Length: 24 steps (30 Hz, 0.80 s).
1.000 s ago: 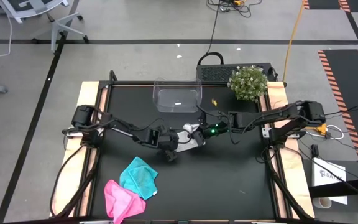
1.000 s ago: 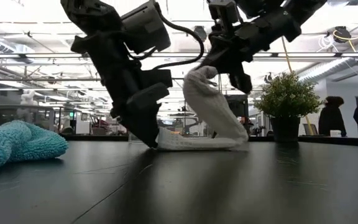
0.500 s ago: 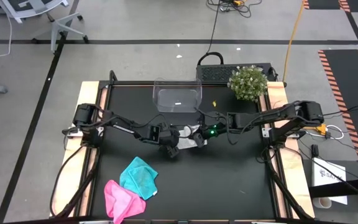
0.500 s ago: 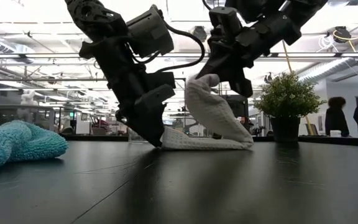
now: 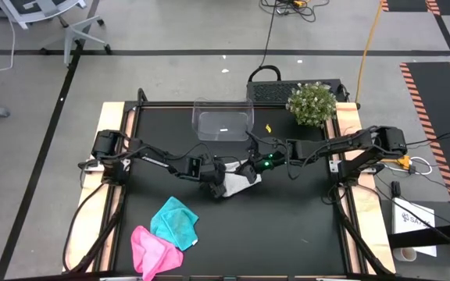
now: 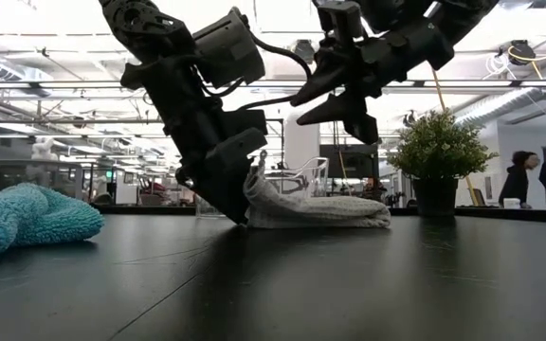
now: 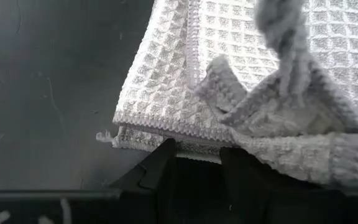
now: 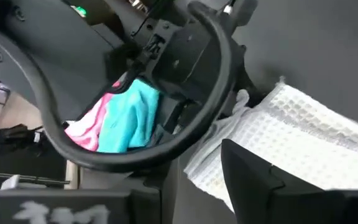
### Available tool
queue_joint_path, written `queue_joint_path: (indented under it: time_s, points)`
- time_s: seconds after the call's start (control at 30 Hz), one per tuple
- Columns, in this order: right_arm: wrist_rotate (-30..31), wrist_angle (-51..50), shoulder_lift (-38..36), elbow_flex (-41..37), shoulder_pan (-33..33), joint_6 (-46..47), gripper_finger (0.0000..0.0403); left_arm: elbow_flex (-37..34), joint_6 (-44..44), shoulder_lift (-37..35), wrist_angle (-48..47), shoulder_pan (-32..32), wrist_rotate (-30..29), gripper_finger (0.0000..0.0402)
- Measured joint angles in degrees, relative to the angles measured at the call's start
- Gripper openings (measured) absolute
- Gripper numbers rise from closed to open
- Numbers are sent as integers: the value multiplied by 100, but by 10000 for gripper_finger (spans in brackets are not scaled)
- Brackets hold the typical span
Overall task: Fold microfiber towels
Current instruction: Fold the white microfiber towel
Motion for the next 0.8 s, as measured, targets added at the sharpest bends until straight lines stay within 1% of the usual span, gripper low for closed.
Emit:
queue_joint_path:
  time_s: [0.1, 0.17, 0.27, 0.33, 0.4, 0.5, 0.57, 0.67, 0.8]
  points:
    - [-102, -465, -1, 2, -2, -3, 93, 5, -2, -9, -152, 0, 17, 133]
    - [-108, -770, -1, 2, 0, -2, 85, 13, -26, -92, -462, 0, 175, 133]
    - [-240, -863, -1, 2, -2, -23, 79, -4, -175, -396, -1300, -48, 339, 133]
    - [-359, -773, -1, 2, -4, -74, 78, -31, -24, -694, -1881, -171, 147, 133]
    - [-403, -746, -1, 2, -15, -211, 79, -24, 373, -1069, -2179, -360, -332, 133]
    - [-415, -772, -1, 2, -37, -352, 81, -10, 1500, -1451, -2480, -715, -1124, 133]
    - [-460, -772, -1, 2, -47, -354, 82, -15, 2155, -1565, -2450, -901, -1438, 133]
    - [-558, -772, -1, 2, -74, -352, 81, -13, 2666, -1668, -2369, -1061, -1458, 133]
    - [-560, -777, -1, 2, -74, -387, 80, -11, 3374, -1562, -2234, -1302, -1356, 133]
